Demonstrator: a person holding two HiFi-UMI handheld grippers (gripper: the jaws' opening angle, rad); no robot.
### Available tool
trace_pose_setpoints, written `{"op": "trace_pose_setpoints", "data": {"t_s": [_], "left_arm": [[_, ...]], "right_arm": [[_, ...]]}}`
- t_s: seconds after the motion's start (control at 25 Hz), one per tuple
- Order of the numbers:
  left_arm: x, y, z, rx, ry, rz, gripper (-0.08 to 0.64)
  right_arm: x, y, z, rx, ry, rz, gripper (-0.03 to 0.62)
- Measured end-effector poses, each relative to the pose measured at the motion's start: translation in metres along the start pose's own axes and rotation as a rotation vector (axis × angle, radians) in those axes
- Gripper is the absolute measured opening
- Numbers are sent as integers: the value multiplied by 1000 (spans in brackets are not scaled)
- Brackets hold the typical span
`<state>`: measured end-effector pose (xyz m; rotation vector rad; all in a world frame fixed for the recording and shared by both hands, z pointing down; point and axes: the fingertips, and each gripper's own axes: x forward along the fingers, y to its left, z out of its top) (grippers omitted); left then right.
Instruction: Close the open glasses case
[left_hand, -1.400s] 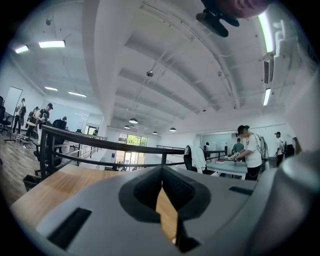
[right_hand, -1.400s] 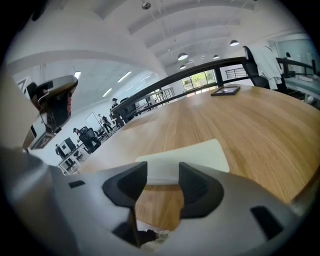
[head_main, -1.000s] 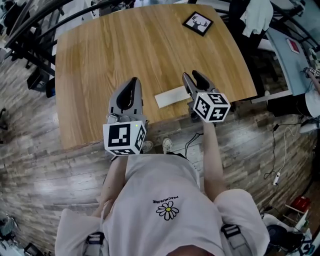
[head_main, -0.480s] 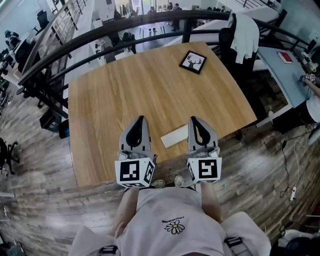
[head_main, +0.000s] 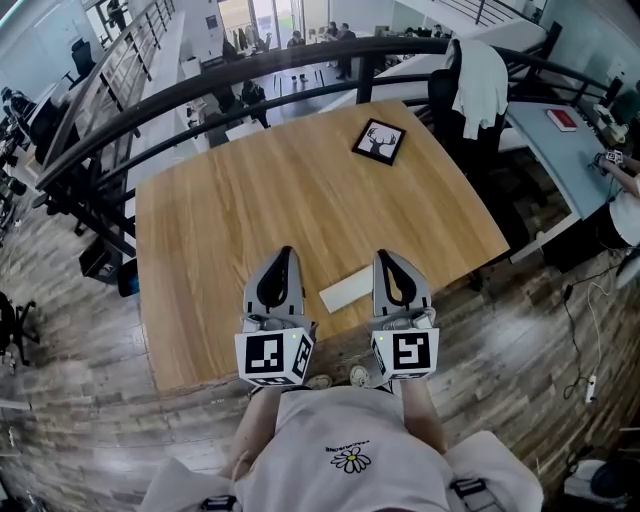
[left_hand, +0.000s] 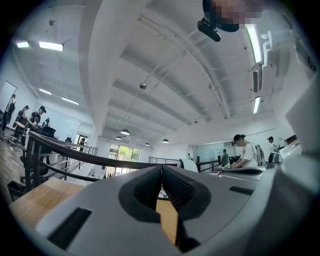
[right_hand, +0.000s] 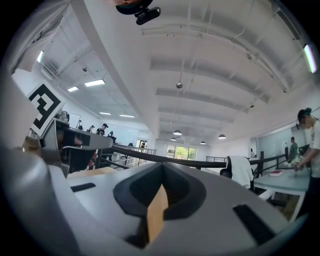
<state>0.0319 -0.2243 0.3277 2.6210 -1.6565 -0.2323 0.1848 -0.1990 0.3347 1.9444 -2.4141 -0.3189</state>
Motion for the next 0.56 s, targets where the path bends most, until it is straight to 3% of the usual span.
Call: {"op": "trace_pose_setpoints", "data": {"t_s": [0.56], "left_arm": [[6, 7, -7, -4, 13, 21, 17]], "right_arm": [[7, -5, -5, 2, 4, -5, 11]]}}
